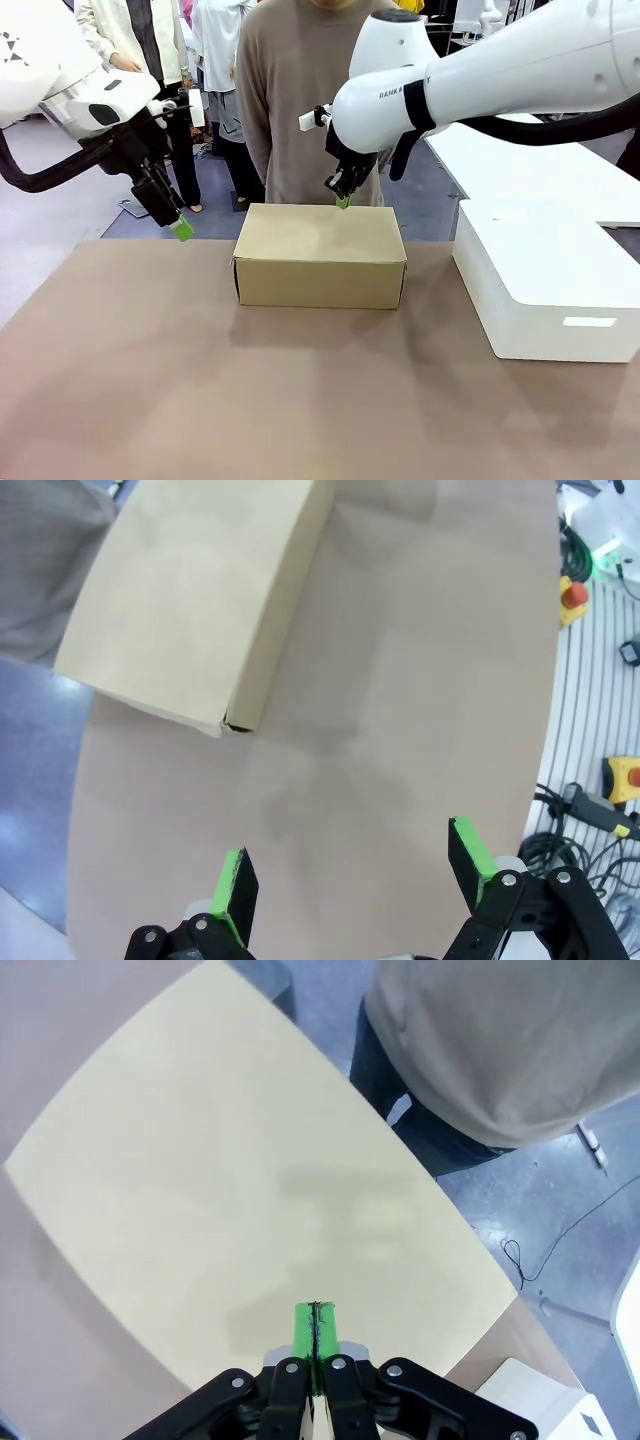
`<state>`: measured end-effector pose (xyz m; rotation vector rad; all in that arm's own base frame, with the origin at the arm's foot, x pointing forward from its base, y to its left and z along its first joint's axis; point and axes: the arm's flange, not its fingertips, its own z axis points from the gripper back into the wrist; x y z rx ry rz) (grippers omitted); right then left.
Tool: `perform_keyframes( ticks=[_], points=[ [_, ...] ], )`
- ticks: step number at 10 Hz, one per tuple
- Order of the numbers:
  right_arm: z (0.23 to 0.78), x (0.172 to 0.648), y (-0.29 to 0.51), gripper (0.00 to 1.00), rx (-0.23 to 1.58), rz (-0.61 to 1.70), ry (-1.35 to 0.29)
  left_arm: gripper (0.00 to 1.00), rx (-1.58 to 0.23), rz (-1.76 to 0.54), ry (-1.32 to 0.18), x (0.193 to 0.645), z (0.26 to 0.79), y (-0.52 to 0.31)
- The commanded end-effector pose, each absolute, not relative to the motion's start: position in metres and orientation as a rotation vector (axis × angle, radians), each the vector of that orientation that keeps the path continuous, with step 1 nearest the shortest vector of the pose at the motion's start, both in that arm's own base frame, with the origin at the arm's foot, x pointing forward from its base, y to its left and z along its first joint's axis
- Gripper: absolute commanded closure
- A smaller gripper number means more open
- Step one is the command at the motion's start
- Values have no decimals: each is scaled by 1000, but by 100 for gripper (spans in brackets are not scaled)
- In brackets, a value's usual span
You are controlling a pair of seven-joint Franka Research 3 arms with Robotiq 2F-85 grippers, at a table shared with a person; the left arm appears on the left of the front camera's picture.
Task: Pack the shoes into the box.
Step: Press down on the lid of the Shoes Box.
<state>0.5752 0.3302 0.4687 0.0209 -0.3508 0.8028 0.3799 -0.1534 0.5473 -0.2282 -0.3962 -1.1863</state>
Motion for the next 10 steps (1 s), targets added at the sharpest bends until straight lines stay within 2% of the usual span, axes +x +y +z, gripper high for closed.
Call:
perform_keyframes(
  ticks=[1, 10],
  points=[
    [460, 582, 342, 100, -5, 729, -391, 0, -220, -1160, -406, 376, 542, -153],
    [404, 603, 345, 100, 6, 674, -300, 0, -212, -1140, -409, 372, 542, -149]
  ],
)
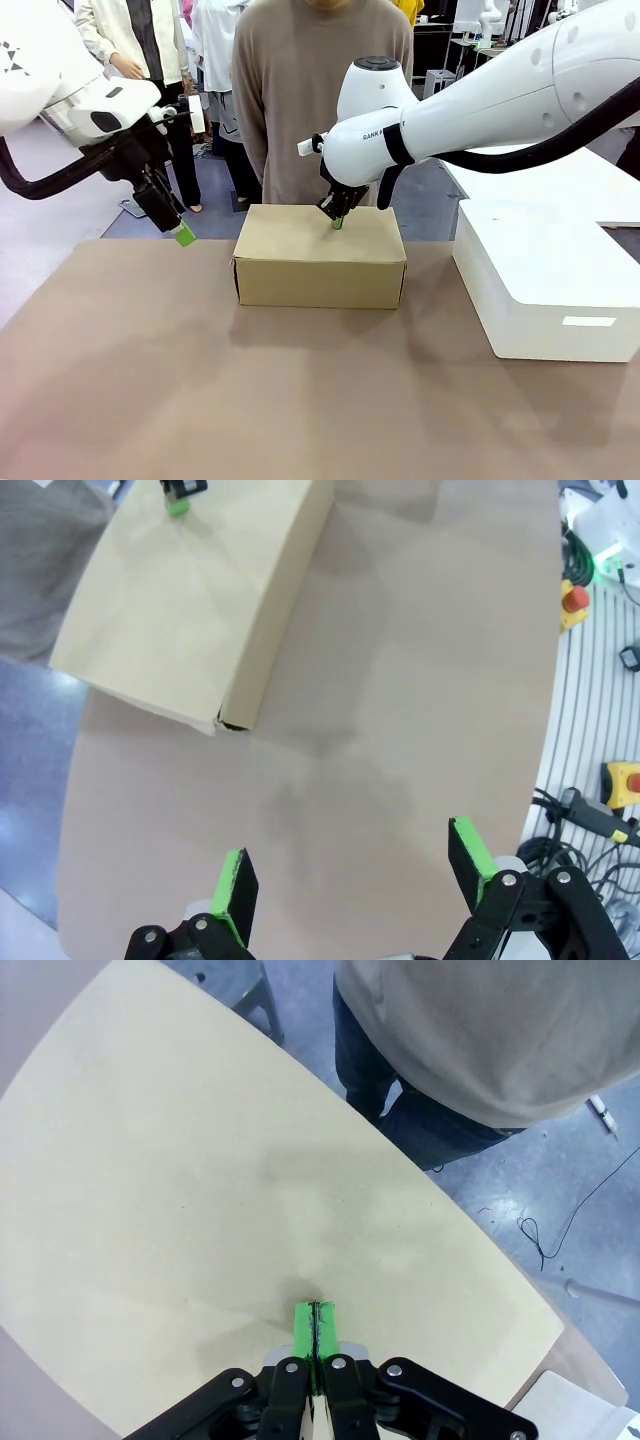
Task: Pack the shoes into the box.
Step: Press down on the lid of the Shoes Box.
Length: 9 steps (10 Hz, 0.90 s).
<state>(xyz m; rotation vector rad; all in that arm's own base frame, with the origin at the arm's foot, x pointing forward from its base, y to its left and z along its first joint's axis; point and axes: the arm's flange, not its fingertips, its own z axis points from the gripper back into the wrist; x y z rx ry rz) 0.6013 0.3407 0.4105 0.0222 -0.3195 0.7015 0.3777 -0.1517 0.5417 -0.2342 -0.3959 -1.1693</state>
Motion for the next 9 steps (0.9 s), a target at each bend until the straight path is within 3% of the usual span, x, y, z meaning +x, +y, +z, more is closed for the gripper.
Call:
perform_keyframes(
  ticks=[1, 4, 9],
  points=[
    [411, 600, 344, 100, 12, 676, -306, 0, -217, -1122, -428, 372, 542, -146],
    [454, 582, 329, 100, 40, 698, -331, 0, -232, -1089, -551, 378, 547, -143],
    [517, 495, 280, 100, 60, 820, -393, 0, -216, -1106, -527, 384, 555, -142]
  ],
)
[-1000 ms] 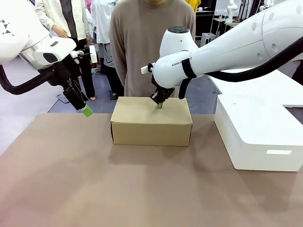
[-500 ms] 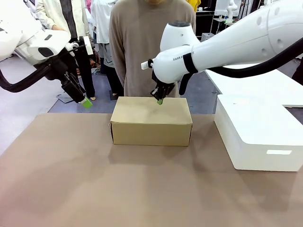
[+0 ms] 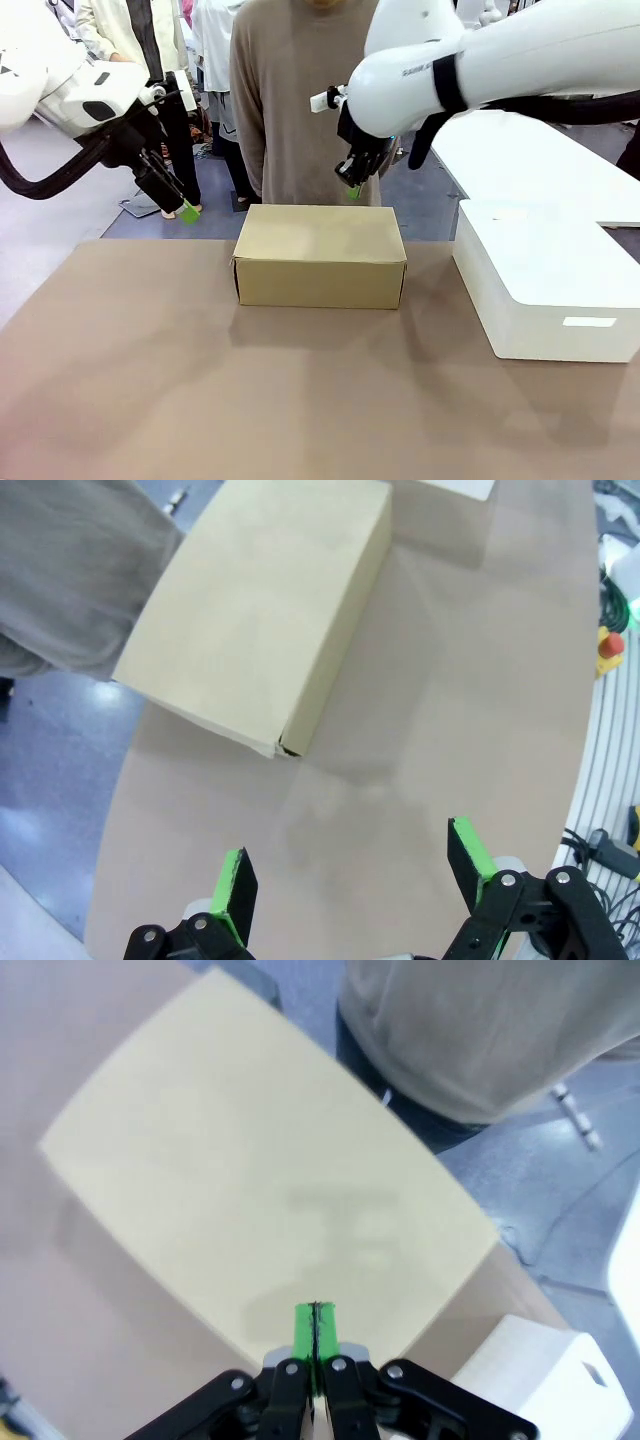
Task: Pack the shoes into the box.
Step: Press down on the lid of the Shoes Box.
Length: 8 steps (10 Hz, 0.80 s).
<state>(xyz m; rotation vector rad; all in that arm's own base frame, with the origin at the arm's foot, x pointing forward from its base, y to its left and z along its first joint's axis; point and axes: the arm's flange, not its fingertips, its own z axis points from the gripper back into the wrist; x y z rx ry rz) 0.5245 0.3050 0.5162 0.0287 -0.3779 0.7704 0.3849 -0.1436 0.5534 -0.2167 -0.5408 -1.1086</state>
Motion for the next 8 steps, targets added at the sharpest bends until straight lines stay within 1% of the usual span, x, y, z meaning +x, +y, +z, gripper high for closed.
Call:
perform_keyframes(
  ticks=[1, 4, 8],
  points=[
    [524, 475, 270, 100, 44, 840, -400, 0, -216, -1106, -527, 384, 555, -142],
    [525, 428, 239, 100, 21, 856, -404, 0, -216, -1106, -527, 384, 555, -142],
    [519, 396, 210, 100, 43, 819, -428, 0, -216, -1106, -527, 384, 555, -142]
  ],
)
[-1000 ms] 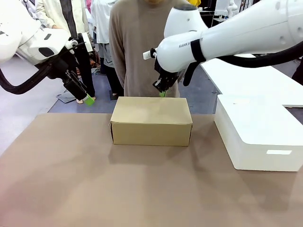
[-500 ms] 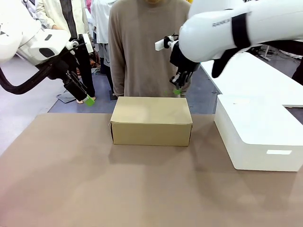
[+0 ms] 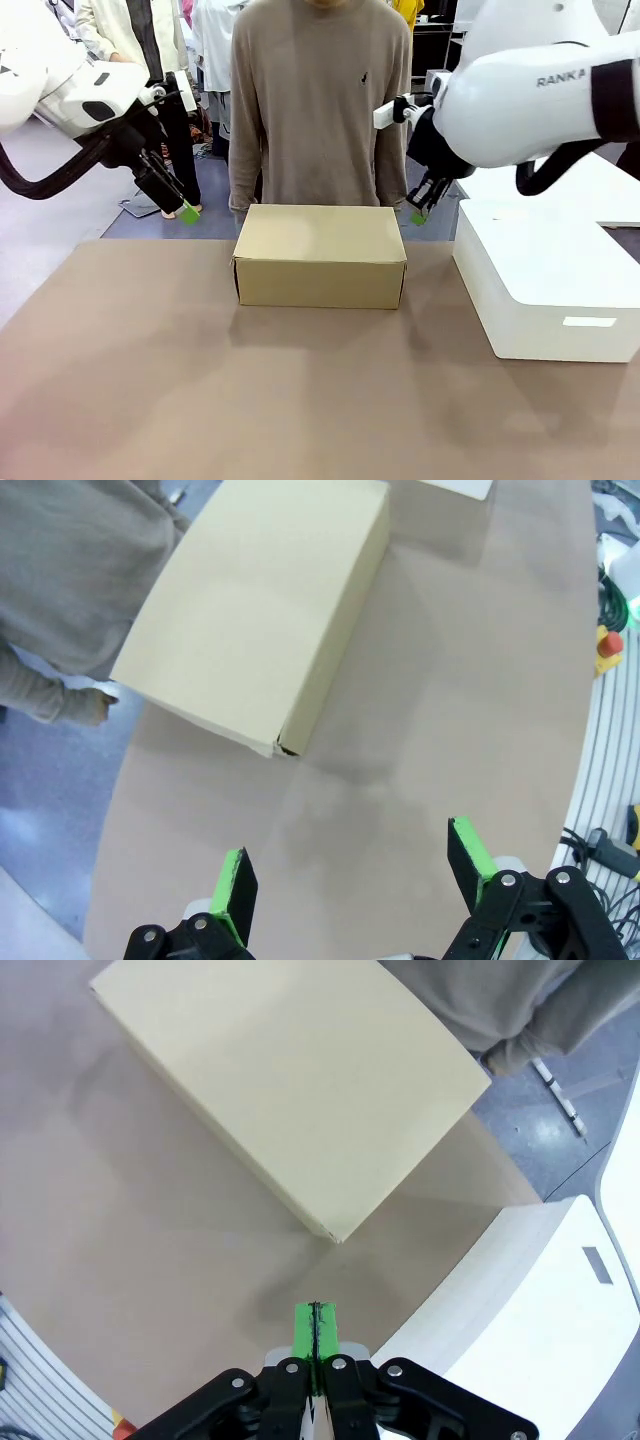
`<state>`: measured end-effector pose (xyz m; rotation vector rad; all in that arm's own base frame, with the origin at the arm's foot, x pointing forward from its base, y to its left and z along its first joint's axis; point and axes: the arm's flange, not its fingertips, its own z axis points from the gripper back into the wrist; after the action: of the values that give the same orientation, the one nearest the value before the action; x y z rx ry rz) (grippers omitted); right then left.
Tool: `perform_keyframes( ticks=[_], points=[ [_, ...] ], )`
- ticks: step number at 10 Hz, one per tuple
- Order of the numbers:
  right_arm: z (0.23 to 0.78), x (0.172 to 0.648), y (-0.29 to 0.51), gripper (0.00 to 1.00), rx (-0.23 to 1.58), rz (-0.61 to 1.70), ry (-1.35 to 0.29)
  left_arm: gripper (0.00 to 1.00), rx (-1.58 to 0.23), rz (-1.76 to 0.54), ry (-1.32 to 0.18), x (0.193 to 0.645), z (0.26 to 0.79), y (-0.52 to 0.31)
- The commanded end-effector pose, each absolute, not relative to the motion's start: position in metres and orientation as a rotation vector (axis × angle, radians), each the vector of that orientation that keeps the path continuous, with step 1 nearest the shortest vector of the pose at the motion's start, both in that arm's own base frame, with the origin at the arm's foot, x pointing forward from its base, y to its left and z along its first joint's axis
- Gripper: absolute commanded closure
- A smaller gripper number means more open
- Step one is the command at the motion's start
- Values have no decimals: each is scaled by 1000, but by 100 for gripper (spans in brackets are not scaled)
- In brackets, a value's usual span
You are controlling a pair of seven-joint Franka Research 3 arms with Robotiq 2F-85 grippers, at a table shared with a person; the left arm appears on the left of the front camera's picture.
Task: Pack the shoes into the box.
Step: Press down on the lid of the Shoes Box.
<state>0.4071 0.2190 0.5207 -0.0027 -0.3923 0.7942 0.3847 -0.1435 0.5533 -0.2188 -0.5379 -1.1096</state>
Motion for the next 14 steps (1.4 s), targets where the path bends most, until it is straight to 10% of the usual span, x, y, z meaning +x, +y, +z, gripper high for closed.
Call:
perform_keyframes(
  ticks=[1, 3, 8, 14],
  points=[
    [525, 384, 202, 100, 42, 810, -451, 0, -216, -1106, -527, 384, 555, -142],
    [533, 361, 190, 94, 47, 819, -466, 0, -216, -1106, -527, 384, 555, -142],
    [540, 312, 173, 0, 110, 829, -449, 0, -216, -1106, -527, 384, 555, -142],
    [531, 296, 168, 0, 161, 851, -413, 0, -216, -1106, -527, 384, 555, -142]
  ],
)
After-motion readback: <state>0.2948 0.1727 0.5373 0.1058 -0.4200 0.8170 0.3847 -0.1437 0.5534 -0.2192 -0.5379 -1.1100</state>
